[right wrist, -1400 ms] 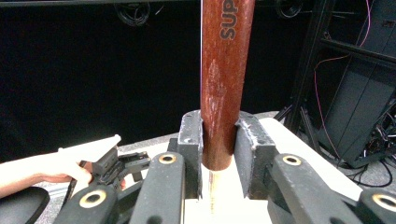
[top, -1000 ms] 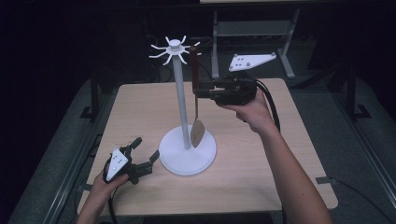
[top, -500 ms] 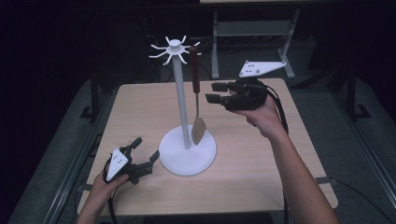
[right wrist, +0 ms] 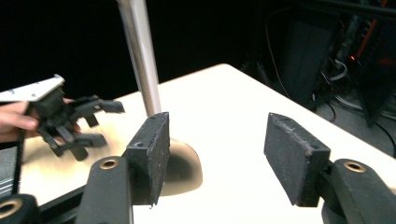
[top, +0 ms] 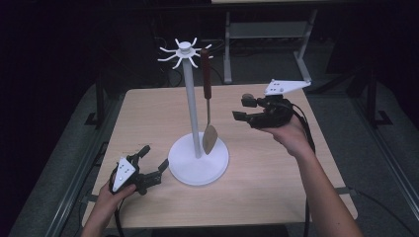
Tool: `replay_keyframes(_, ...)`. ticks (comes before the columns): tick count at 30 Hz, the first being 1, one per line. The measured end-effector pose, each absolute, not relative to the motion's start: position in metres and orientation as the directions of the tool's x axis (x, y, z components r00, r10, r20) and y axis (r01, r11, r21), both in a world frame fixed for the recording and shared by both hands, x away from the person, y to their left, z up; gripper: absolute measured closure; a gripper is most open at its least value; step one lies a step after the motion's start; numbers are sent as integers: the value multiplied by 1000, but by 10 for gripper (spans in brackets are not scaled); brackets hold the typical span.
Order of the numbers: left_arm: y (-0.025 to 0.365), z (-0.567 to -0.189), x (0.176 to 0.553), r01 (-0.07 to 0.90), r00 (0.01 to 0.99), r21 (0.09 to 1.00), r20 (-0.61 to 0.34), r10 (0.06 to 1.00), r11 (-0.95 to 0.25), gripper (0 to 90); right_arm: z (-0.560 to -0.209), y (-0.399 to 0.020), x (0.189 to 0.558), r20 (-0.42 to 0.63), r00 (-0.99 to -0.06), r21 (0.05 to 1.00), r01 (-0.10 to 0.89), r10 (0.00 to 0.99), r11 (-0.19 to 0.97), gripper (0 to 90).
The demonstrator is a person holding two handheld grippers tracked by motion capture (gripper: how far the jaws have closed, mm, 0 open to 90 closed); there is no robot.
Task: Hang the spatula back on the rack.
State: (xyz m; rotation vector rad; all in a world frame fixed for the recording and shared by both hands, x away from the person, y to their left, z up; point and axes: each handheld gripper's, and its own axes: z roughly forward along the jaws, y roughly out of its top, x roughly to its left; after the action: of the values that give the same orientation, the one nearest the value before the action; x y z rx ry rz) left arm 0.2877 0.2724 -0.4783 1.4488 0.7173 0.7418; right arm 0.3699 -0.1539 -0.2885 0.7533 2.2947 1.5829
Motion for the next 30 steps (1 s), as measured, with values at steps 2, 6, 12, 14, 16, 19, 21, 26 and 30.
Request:
replay_keyframes(2,272,-478,288,-10,595,1000,13,803,-10,126,-295,-159,370,87,-825,917,285,558,279,387)
replay_keyframes(6,272,-478,287,-6,595,1000,10,804,-8,126,-308,-169,368,85,-806,908,305,585,288,361)
replay_keyframes(12,273,-478,287,-6,594,1000,14,804,-13,126,-324,-183,366,80,-779,896,329,621,297,334)
replay_keyframes(14,273,-478,288,-10,595,1000,19,804,-17,126,-329,-187,364,81,-770,891,340,633,299,322)
replay_keyframes(16,273,-478,288,-11,594,1000,22,804,-19,126,-334,-191,364,75,-761,884,350,645,310,310)
replay_keyframes(19,273,-478,287,-6,594,1000,13,804,-12,126,-343,-197,362,76,-746,874,369,661,316,297)
replay_keyframes(21,273,-478,287,-6,594,1000,13,804,-12,126,-348,-202,360,73,-736,866,381,673,323,284)
replay_keyframes(26,272,-478,287,-7,594,1000,13,805,-11,126,-363,-211,357,78,-716,853,408,694,326,262)
replay_keyframes(30,272,-478,287,-7,594,1000,14,804,-12,126,-372,-217,354,91,-695,846,432,714,313,243)
